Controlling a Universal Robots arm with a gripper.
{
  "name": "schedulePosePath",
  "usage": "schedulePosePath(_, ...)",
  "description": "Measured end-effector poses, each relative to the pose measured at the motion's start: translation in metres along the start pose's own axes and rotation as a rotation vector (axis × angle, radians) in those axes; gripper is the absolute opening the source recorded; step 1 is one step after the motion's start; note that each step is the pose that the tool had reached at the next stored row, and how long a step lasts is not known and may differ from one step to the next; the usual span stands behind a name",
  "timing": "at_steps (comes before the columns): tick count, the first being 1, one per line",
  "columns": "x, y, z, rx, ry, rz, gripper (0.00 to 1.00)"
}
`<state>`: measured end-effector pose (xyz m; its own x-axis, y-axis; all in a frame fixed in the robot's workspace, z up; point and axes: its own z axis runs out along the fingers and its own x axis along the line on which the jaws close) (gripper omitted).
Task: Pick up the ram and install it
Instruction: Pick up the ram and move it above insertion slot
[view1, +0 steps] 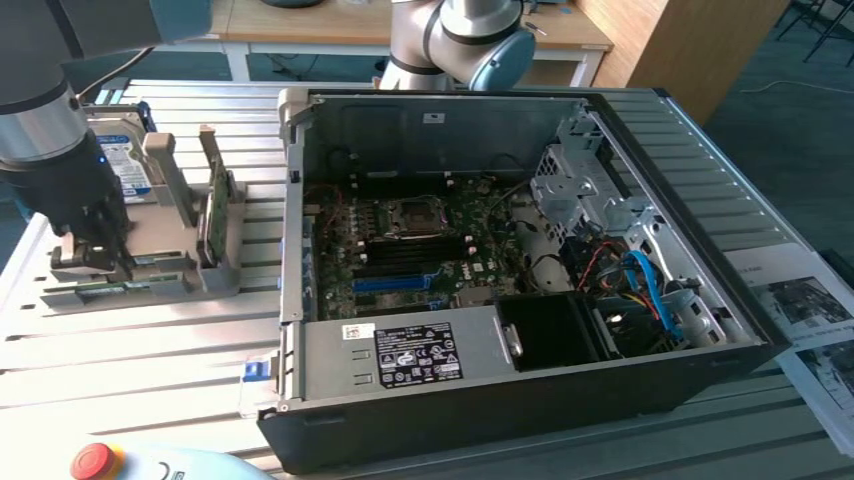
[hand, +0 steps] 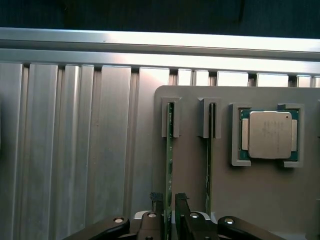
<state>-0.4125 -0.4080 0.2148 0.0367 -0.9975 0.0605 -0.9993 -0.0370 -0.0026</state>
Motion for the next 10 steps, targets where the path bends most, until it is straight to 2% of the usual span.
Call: schedulePosePath(10, -0.0004, -0.0026, 0.0000, 0.0003, 0.0000, -0.004, 0.24)
